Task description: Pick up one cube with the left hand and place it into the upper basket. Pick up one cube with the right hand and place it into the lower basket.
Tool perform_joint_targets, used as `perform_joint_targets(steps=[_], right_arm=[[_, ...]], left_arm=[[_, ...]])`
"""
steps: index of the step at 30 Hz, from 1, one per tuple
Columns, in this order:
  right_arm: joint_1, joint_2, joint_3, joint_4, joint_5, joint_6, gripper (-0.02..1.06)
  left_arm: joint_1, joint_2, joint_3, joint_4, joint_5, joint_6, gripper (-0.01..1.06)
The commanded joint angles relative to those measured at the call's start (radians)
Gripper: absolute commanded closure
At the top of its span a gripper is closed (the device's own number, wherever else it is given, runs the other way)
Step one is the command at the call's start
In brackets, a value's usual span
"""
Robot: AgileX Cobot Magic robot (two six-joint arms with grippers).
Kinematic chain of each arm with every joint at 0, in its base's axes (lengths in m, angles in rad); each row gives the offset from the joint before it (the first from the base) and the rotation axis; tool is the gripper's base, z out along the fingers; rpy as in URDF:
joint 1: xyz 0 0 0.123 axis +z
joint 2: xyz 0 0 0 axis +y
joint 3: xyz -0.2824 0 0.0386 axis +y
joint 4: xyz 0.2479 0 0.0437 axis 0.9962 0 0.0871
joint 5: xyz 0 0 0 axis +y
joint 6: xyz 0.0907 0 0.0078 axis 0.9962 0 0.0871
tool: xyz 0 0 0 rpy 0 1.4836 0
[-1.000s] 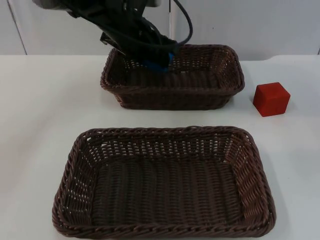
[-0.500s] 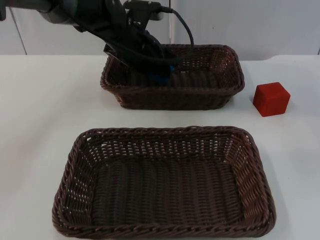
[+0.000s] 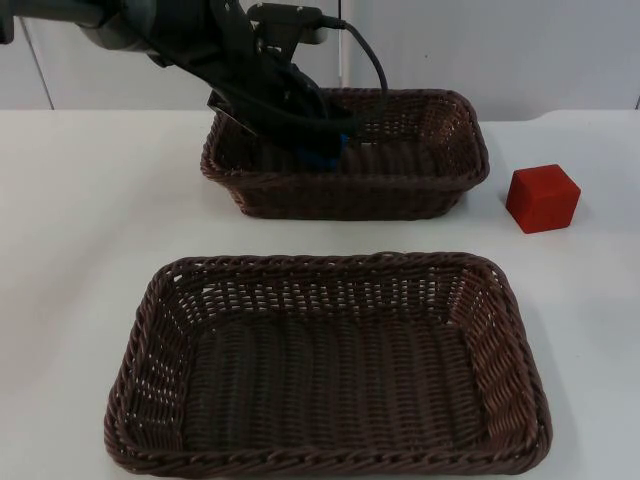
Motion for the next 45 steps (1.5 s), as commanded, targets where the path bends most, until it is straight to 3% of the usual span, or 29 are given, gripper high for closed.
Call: perform_joint_targets(steps=[1,8,21,33,45], right_arm=[[0.002,-0.003,0.005,-0.007,-0.009,-0.003,-0.01],[0.002,-0.003,0.005,-0.007,-0.009,-0.003,-0.01],[0.002,-0.003,0.005,-0.017,-0.021,-0.01,-0.01],[0.002,-0.003,0.005,-0.017,-0.027,-0.01,-0.01],[0.002,-0.003,0.005,-0.017,-0.027,-0.01,-0.01]], left_arm=[[-0.006,0.003,-0.007,-0.01,-0.006,0.0,0.45],[-0.006,0.004,-0.007,-0.01,-0.011,0.0,0.32],[-0.006,-0.134,-0.007,0.016,0.051,0.0,0.31],[-0.006,-0.365,-0.007,0.045,0.282,-0.003,0.31],[-0.006,-0.505,-0.007,0.064,0.419,-0.037,0.31]])
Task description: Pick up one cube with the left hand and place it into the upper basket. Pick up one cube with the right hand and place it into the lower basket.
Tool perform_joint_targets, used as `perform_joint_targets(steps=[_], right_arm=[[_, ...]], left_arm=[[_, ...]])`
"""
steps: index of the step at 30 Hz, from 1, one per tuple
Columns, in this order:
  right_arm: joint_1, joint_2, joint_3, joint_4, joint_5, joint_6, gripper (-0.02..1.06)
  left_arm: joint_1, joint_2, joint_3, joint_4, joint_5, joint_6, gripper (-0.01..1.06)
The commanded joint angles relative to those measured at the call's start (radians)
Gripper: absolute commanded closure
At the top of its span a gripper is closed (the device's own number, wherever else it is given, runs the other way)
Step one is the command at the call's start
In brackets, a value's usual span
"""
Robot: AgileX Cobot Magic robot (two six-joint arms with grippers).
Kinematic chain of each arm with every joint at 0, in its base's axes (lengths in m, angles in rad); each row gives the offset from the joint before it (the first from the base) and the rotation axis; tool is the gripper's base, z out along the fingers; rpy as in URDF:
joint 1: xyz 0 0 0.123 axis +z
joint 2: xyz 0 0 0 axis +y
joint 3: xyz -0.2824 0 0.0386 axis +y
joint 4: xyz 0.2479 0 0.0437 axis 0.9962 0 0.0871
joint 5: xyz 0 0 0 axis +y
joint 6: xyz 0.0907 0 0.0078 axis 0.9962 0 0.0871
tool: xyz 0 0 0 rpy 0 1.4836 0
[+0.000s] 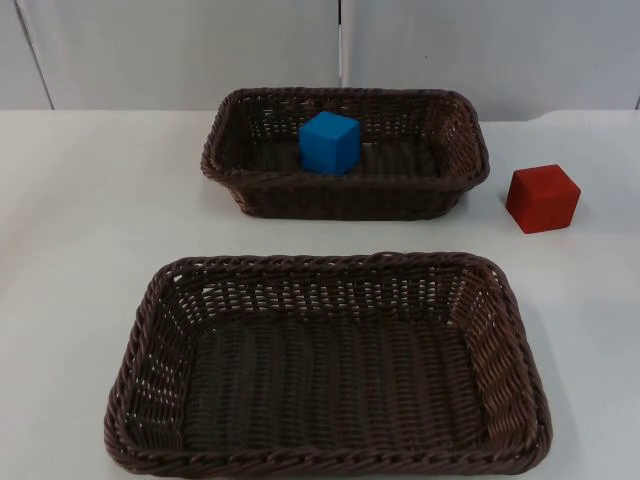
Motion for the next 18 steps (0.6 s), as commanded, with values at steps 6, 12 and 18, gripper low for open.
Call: perform_joint_targets(steps=[6,12,18], right_arm=[[0.002,-0.003,0.005,-0.01,-0.01,-0.006,-0.01],[0.002,-0.003,0.005,-0.01,-0.01,-0.006,-0.01],[0.002,-0.003,0.005,-0.01,-0.008,-0.006,-0.01]], left_arm=[[-0.004,-0.09,-0.007,0.035,0.054,-0.019,0.31],[-0.004,-0.136,-0.007,0.077,0.104,-0.024,0.31],[-0.004,-0.202,0.077,0.094,0.088,-0.041,0.31]])
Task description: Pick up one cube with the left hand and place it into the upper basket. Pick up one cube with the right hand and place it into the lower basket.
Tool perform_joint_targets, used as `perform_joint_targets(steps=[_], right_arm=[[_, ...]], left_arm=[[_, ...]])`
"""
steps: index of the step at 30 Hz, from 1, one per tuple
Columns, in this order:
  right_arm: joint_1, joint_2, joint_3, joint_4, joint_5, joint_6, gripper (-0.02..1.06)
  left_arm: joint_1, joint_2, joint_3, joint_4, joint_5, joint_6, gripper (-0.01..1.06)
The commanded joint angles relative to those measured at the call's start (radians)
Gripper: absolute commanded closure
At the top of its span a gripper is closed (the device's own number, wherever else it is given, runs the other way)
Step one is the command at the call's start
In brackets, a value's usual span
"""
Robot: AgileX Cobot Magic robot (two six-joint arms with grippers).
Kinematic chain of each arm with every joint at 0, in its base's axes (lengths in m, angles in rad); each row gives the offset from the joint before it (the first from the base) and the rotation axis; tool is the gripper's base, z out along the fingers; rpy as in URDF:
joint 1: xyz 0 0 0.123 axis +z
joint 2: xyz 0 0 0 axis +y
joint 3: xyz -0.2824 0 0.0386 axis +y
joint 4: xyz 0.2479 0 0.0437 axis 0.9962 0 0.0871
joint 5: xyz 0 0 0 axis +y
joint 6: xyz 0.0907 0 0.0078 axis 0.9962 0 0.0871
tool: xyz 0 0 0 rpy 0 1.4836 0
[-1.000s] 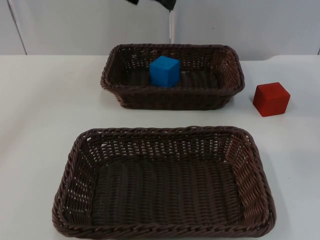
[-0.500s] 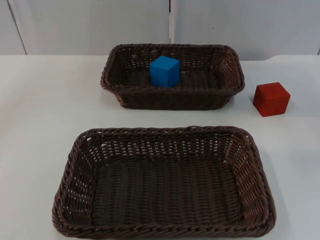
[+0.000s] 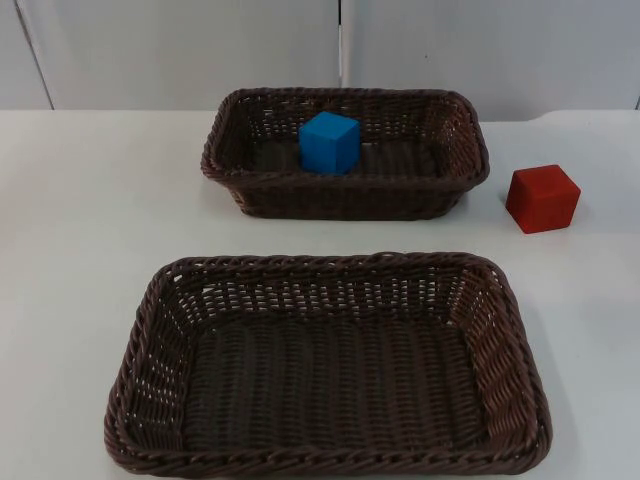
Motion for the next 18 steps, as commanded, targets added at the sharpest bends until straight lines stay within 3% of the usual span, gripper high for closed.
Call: perform_joint_targets(steps=[1,4,9,18], right_arm=[[0.002,-0.003,0.005,-0.01,-0.008,-0.006,-0.01],[0.002,-0.003,0.005,-0.002,-0.008,-0.006,-0.01],[0.002,-0.003,0.005,0.02,-0.008,0.01,-0.01],[0.002,-0.003,0.005,0.032,-0.002,0.008,-0.01]], left_arm=[[-0.004,-0.048,0.067,0.0,-0.033,-0.009,0.31],[-0.004,-0.111,0.161,-0.001,-0.101,-0.009,0.31],[-0.004,-0.298,0.432,0.003,-0.256,-0.009,0.31],[-0.004,-0.582,0.744,0.005,-0.343,-0.014,0.31]])
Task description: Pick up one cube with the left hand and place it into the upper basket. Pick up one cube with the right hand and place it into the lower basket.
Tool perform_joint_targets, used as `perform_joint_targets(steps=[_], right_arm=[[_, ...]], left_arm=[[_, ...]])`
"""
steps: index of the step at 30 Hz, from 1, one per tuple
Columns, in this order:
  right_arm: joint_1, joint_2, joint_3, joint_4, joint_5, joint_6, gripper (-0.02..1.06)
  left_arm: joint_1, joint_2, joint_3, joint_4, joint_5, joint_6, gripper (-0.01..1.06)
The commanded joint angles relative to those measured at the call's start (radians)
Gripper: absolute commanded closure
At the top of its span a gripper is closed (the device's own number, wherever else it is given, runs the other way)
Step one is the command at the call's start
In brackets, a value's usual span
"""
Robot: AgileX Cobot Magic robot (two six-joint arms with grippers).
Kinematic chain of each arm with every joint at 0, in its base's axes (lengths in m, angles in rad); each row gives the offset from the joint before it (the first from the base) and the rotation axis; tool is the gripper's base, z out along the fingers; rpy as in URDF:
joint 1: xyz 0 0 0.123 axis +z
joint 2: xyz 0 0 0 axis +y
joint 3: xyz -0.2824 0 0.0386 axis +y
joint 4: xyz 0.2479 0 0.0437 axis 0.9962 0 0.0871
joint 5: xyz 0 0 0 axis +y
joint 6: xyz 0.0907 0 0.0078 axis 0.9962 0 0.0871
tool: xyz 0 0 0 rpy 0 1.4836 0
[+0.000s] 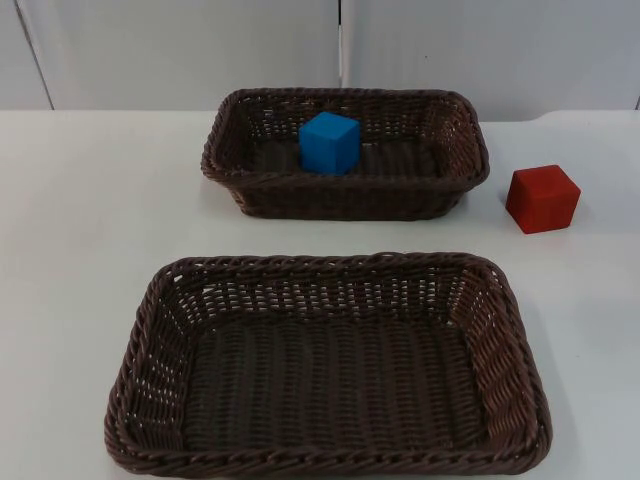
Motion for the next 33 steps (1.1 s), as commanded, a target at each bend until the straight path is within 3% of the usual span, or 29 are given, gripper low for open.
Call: perform_joint_targets(steps=[1,12,33], right_arm=[[0.002,-0.003,0.005,0.004,-0.002,0.002,-0.01],[0.002,-0.003,0.005,-0.016,-0.009,-0.005,-0.01],[0.002,-0.003,0.005,-0.023,-0.047,-0.005,-0.01]], left_arm=[[-0.004,-0.105,0.102,0.004,-0.047,-0.014,0.31],[-0.004,-0.278,0.31,0.007,-0.083,-0.014,0.31],[-0.004,-0.333,0.352,0.032,-0.085,-0.051,0.31]])
